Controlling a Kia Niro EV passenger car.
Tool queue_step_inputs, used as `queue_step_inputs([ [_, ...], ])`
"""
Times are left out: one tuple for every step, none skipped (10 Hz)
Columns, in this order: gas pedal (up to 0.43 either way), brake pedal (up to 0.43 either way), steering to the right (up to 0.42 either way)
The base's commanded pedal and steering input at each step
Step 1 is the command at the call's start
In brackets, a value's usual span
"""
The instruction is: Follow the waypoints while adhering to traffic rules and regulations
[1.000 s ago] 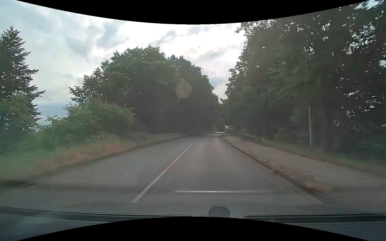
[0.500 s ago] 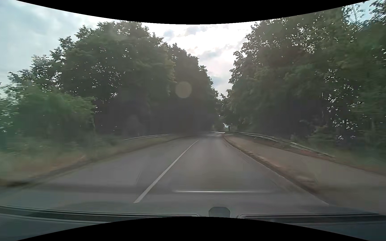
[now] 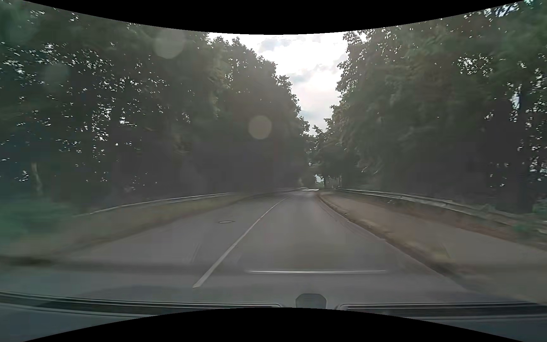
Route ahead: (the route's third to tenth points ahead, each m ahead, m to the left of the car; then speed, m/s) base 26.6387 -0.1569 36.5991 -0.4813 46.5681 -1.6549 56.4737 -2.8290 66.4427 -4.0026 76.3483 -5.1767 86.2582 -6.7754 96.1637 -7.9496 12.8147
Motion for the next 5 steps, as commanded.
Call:
queue_step_inputs([
  [0.169, 0.000, 0.005],
  [0.169, 0.000, 0.004],
  [0.169, 0.000, 0.004],
  [0.169, 0.000, 0.004],
  [0.169, 0.000, 0.004],
])
